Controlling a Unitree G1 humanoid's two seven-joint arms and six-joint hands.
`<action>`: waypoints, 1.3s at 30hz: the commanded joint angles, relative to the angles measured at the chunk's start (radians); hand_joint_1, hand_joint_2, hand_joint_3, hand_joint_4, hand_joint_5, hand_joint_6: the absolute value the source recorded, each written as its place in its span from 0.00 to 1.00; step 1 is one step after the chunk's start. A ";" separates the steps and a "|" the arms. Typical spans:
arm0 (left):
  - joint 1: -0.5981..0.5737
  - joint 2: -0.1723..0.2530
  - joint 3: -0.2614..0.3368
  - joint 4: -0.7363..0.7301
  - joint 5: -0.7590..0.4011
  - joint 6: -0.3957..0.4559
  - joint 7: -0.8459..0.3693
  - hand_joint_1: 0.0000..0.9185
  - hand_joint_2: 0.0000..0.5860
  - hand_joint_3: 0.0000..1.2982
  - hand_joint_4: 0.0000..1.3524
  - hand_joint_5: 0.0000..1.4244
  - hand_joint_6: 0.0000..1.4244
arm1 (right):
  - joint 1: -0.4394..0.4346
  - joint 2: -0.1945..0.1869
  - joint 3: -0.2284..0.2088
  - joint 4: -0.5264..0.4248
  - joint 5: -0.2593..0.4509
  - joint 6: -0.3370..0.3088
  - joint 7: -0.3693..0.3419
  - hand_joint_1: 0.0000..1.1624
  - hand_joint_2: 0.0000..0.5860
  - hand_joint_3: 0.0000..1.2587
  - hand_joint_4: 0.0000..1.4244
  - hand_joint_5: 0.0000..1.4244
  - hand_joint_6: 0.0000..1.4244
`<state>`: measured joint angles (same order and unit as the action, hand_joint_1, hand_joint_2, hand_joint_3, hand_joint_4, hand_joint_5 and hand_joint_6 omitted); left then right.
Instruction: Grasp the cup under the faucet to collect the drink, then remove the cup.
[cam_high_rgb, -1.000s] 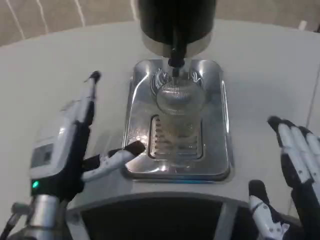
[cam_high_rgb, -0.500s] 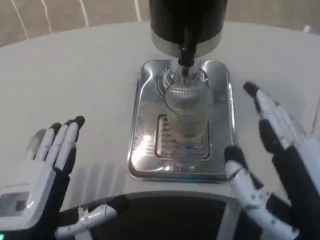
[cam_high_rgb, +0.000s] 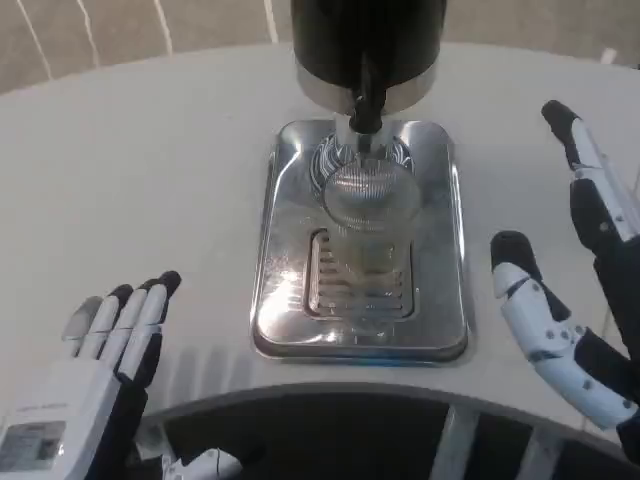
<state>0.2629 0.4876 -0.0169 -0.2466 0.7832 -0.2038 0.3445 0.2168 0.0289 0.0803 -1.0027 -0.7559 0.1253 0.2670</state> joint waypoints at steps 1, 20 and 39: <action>0.007 -0.009 -0.012 -0.011 0.024 0.001 -0.021 0.00 0.14 0.00 0.00 0.00 0.00 | -0.074 0.018 0.029 0.021 0.016 0.063 0.014 0.24 0.94 0.00 0.00 0.00 0.00; 0.005 -0.067 -0.053 0.001 0.070 0.024 -0.023 0.00 0.15 0.00 0.00 0.00 0.00 | -0.331 -0.060 0.025 0.042 0.193 0.311 0.157 0.24 0.95 0.00 0.00 0.00 0.00; 0.018 -0.069 -0.048 0.008 0.074 0.035 -0.011 0.00 0.15 0.00 0.00 0.00 0.00 | -0.492 -0.201 0.016 0.206 0.340 0.293 0.110 0.17 0.92 0.00 0.00 0.00 0.00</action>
<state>0.2657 0.4185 -0.0637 -0.2472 0.8415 -0.1760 0.3332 -0.2515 -0.1718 0.0839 -0.8176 -0.4311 0.4386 0.4014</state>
